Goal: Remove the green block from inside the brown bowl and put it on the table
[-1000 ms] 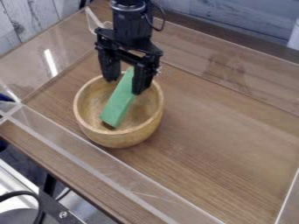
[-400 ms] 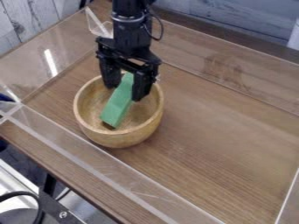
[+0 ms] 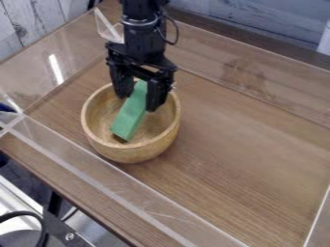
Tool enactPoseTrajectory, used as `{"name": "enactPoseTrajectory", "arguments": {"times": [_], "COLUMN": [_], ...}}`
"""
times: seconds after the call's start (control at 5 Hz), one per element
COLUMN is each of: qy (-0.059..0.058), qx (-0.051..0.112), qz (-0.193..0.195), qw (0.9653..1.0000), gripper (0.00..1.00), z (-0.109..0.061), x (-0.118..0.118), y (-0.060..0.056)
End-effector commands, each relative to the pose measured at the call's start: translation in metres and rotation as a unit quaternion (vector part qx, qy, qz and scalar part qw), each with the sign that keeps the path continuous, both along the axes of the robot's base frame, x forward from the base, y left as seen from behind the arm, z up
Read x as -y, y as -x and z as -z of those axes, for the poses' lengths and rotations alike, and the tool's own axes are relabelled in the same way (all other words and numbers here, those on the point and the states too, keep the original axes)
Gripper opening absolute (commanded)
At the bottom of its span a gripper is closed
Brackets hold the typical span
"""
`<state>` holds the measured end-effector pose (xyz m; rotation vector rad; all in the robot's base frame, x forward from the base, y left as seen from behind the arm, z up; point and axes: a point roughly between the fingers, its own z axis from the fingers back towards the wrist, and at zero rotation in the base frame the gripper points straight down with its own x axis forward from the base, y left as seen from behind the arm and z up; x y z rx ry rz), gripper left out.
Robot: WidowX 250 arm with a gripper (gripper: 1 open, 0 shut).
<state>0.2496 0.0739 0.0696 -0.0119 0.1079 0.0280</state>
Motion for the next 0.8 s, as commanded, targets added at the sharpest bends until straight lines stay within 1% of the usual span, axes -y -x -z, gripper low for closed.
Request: {"name": "enactPoseTrajectory", "arguments": {"times": [0.0,0.6], "qy": [-0.002,0.008], "qx": [0.017,0.021], "qz": [-0.005,-0.012], "qw": [0.9998,0.9997], "gripper": [1.00,1.00], "z": [-0.0064,-0.0058], "x": [-0.0037,-0.0044], "y": [-0.0047,-0.0074]}}
